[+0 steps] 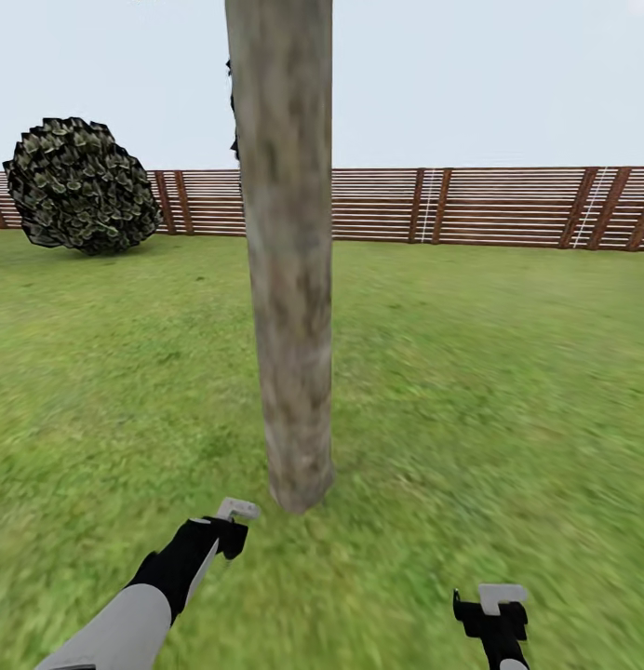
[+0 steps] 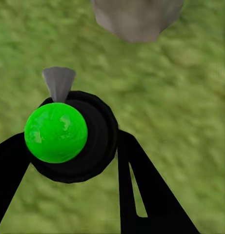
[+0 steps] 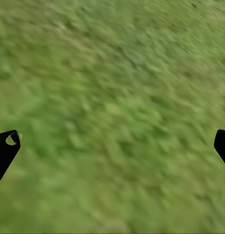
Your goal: In the garden, pick up the pesticide atomizer on the floor and spray pesticide onto both trees until each tree trunk is fully covered.
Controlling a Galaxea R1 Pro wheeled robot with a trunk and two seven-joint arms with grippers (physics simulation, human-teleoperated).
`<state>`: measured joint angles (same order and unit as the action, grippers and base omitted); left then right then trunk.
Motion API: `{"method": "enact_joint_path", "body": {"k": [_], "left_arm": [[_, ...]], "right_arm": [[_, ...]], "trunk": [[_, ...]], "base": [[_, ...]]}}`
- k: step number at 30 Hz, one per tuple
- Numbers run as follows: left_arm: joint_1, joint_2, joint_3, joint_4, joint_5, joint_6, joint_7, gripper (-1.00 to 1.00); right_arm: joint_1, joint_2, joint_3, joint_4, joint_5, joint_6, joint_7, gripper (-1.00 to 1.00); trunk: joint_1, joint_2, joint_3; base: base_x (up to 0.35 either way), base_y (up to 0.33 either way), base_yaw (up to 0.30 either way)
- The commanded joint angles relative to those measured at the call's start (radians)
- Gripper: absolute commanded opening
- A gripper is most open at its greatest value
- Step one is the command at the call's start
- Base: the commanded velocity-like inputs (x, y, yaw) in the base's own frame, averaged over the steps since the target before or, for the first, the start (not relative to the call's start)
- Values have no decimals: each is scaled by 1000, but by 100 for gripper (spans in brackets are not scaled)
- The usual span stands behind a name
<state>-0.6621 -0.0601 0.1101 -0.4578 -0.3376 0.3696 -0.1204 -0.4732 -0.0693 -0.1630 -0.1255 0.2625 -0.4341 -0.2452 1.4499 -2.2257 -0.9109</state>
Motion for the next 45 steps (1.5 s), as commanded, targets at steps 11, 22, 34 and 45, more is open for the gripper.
{"method": "enact_joint_path", "body": {"k": [11, 22, 34, 45], "left_arm": [[0, -2, 6, 0, -11, 5, -10, -100], [-5, -45, 1, -5, -12, 8, -4, -100], [-84, -31, 9, -141, -12, 218, -9, -100], [-119, -47, 7, -210, -12, 302, -26, -100]], "right_arm": [[-1, 0, -7, 3, 11, -3, -2, 100], [-1, 0, -7, 3, 11, -3, -2, 100], [0, 0, -7, 4, 13, -3, 0, 100], [-1, -1, -7, 4, 14, -3, 0, 100]], "trunk": [[0, 0, 1], [0, 0, 6], [0, 0, 7], [0, 0, 7]], "base": [[23, -6, -133], [-182, 0, -257], [-30, 0, -59], [0, 0, 0]]}}
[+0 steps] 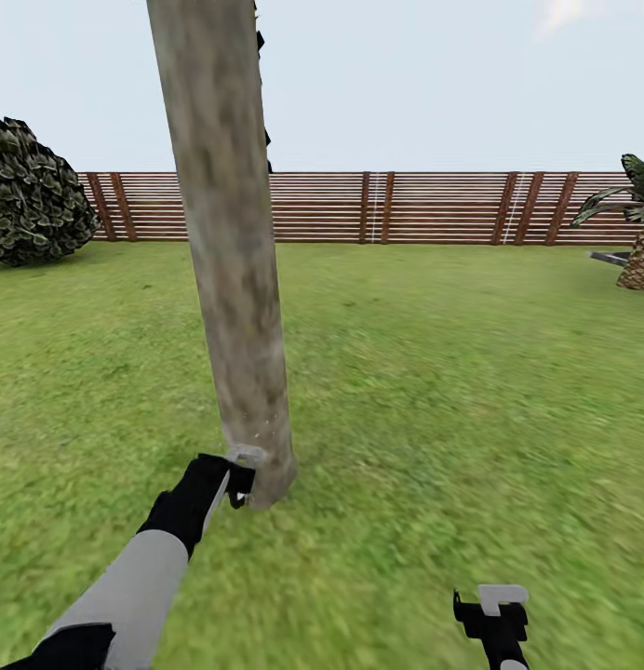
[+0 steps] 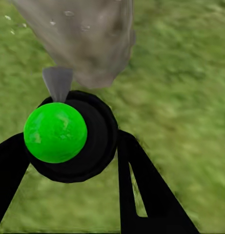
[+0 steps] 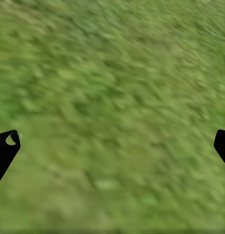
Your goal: In the garden, pick up the pesticide atomizer on the floor and spray pesticide onto both trees until each tree trunk is fully covered.
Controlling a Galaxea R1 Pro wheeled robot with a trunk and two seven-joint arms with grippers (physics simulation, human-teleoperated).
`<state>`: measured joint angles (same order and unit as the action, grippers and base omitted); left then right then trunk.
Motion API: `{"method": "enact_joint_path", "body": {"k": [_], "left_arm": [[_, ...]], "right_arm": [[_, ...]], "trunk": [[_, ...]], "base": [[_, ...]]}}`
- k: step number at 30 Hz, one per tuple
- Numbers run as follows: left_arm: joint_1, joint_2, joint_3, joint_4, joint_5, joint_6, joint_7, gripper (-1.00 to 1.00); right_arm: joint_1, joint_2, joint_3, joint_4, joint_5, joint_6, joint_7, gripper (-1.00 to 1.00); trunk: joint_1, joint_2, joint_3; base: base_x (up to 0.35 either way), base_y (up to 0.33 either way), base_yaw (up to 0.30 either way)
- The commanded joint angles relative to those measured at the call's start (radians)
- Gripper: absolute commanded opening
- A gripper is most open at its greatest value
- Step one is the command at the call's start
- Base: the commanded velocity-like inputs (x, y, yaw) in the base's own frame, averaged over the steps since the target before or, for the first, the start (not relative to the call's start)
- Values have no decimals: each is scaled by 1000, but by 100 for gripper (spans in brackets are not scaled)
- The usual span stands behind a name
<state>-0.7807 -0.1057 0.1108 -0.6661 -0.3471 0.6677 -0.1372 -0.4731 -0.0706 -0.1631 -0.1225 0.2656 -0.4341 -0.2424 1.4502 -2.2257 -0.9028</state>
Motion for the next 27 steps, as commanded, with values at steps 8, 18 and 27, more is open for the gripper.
{"method": "enact_joint_path", "body": {"k": [8, 18, 27], "left_arm": [[-4, 18, -2, -35, -3, 32, -42, -100], [-48, 93, 3, -98, -2, 146, -55, -100], [-52, 3, -4, -140, -2, 156, -64, -100]], "right_arm": [[0, 0, -7, 1, 12, -3, -4, 100], [0, 0, -7, 1, 12, -3, -5, 100], [-1, 0, -7, 1, 12, -3, -5, 100]], "trunk": [[0, 0, -1], [0, 0, -1], [0, 0, -1]], "base": [[-67, 0, 0], [-60, 0, 0], [-176, 0, 2]]}}
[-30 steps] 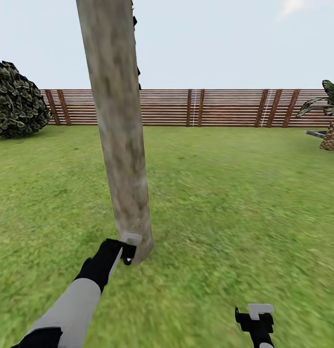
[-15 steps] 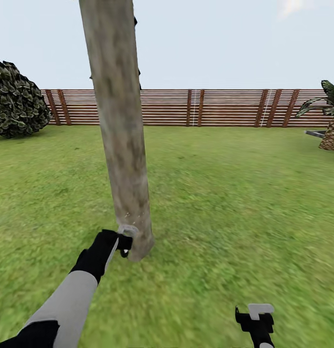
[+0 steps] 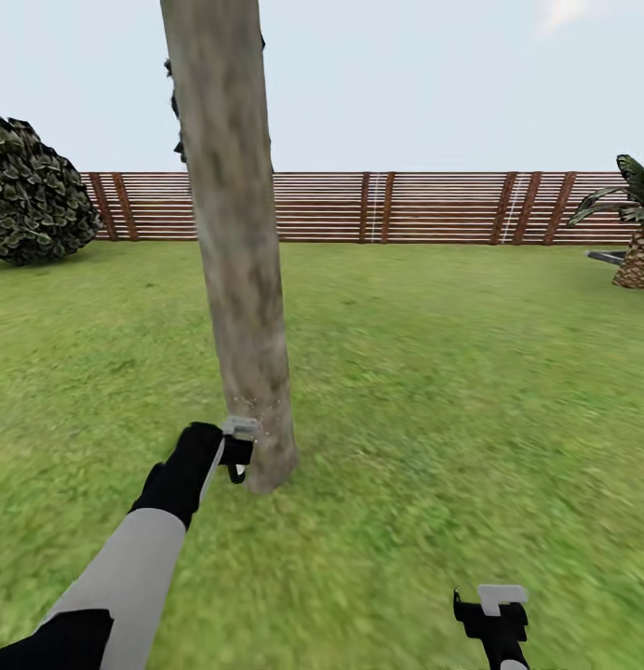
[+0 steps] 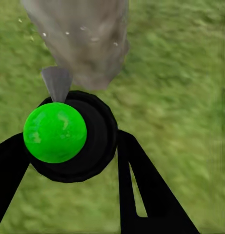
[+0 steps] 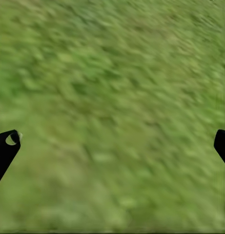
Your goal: In the garden, pick up the pesticide atomizer on the floor and spray pesticide onto both trees until each tree trunk is fully covered.
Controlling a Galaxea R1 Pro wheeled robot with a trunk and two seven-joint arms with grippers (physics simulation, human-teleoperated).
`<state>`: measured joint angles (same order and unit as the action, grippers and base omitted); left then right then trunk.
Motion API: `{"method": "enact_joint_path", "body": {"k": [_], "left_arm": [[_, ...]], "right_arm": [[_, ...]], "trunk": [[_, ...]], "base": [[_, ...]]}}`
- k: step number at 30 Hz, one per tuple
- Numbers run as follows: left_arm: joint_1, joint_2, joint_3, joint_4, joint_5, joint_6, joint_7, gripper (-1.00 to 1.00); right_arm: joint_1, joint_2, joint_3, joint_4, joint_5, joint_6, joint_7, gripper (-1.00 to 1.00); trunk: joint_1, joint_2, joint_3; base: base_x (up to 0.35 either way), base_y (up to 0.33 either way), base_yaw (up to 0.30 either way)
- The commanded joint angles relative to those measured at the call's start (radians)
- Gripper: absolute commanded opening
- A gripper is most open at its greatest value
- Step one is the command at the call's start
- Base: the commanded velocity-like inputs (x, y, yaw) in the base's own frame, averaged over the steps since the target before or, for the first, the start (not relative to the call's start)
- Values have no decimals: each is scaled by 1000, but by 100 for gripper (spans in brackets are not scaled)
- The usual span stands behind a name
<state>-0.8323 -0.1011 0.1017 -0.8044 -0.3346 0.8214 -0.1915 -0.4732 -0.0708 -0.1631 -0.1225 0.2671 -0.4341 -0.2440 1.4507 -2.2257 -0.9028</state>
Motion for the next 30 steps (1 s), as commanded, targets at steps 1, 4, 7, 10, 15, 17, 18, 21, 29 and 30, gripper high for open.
{"method": "enact_joint_path", "body": {"k": [1, 4, 7, 10, 15, 17, 18, 21, 29, 30], "left_arm": [[-1, -1, 5, -4, -16, 3, -9, -100], [-9, 23, 5, -42, -21, 65, -10, -100], [-10, 68, 7, -80, -16, 106, -11, -100], [-3, 73, 4, -85, -15, 108, -10, -100], [-1, 65, 8, -85, -15, 107, -8, -100], [0, 64, 9, -77, -15, 104, -8, -100], [0, 64, 9, -76, -15, 103, -8, -100], [0, 64, 9, -76, -15, 102, -9, -100], [-1, 64, 10, -87, -15, 102, -8, -100], [-1, 64, 10, -87, -15, 102, -8, -100]], "right_arm": [[-1, 0, -7, 1, 11, -3, -3, 100], [-1, 0, -7, 1, 11, -3, -3, 100], [0, 0, -7, 1, 11, -3, -3, 100], [-1, 0, -7, 1, 11, -3, -3, 100], [-1, 0, -7, 1, 11, -3, -3, 100], [-1, 0, -7, 1, 11, -3, -3, 100], [-1, 0, -7, 1, 11, -3, -3, 100], [-1, 0, -7, 1, 11, -3, -3, 100], [-1, 0, -7, 1, 11, -3, -3, 100], [-1, 0, -7, 1, 11, -3, -3, 100]], "trunk": [[-1, 0, -1], [-1, 0, -1], [-1, 0, -1], [-1, 0, -1], [-1, 0, -1], [-1, 0, -1], [-1, 0, -1], [-1, 0, -1], [-1, 0, -1], [-1, 0, -1]], "base": [[-142, 0, 106], [-42, 0, 226], [-5, 0, 263], [44, -24, 123], [227, -144, 12], [252, -161, 1], [253, -164, 0], [210, -199, 0], [-39, -268, 0], [-133, -273, 0]]}}
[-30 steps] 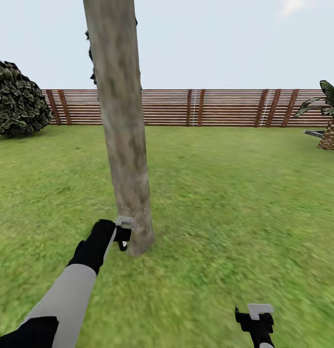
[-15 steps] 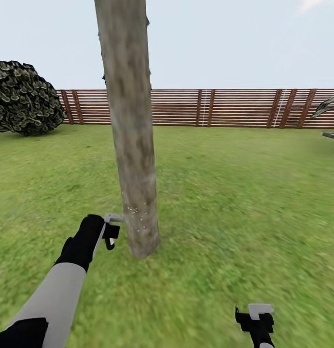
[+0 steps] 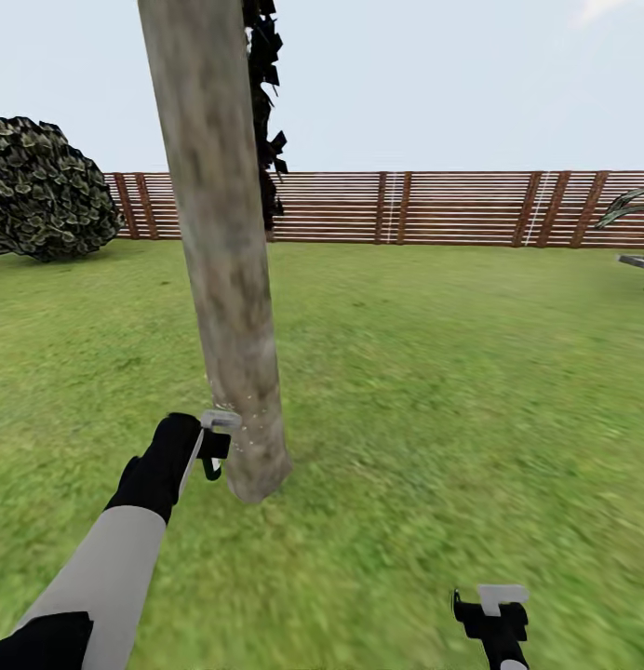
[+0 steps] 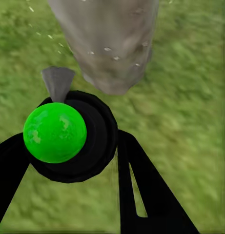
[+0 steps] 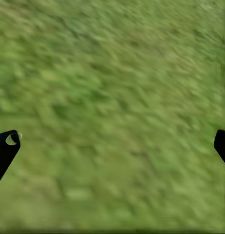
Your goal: In the garden, pick up the pesticide atomizer on the floor and spray pesticide onto both trees until each tree trunk is fully covered.
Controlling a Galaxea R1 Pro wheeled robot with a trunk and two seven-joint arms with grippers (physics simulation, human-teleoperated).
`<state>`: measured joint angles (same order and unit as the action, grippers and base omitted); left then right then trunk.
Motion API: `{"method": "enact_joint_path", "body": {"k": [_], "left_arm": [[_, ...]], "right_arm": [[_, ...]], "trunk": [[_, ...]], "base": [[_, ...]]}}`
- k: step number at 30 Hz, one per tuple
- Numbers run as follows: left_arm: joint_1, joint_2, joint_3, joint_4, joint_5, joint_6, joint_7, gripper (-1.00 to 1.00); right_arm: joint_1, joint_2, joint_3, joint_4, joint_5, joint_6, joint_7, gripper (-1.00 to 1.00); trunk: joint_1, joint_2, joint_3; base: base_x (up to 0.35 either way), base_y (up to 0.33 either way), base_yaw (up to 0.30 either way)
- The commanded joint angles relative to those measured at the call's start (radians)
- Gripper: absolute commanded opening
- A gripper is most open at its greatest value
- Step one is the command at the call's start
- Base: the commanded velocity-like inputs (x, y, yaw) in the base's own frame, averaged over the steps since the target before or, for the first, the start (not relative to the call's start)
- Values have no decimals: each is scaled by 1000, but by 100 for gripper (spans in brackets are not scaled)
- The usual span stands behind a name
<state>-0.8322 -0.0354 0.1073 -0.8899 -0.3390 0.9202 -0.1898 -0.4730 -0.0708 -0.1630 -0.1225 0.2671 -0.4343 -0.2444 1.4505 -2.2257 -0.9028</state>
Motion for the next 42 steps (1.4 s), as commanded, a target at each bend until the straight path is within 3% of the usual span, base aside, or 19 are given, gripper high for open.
{"method": "enact_joint_path", "body": {"k": [1, 11, 21, 32, 42], "left_arm": [[-1, -1, 5, -1, -11, 3, -10, -100], [0, -3, 5, 3, -11, 3, -5, -100], [3, -3, 6, 11, -10, 1, -1, -100], [65, 1, 9, 16, -12, -23, 3, -100], [70, 0, 9, 17, -13, -37, 6, -100]], "right_arm": [[-1, 0, -7, 1, 11, -3, -3, 100], [0, 0, -6, 1, 11, -3, -3, 100], [-1, 0, -6, 1, 12, -3, -3, 100], [0, 0, -6, 1, 13, -3, 0, 100], [0, 0, -6, 1, 12, -3, 1, 100]], "trunk": [[0, 0, -1], [0, 0, -1], [0, 0, -1], [0, 0, -1], [0, 0, -1]], "base": [[-107, -273, 0], [-14, -274, 12], [32, -276, 236], [189, -240, 114], [129, -252, 0]]}}
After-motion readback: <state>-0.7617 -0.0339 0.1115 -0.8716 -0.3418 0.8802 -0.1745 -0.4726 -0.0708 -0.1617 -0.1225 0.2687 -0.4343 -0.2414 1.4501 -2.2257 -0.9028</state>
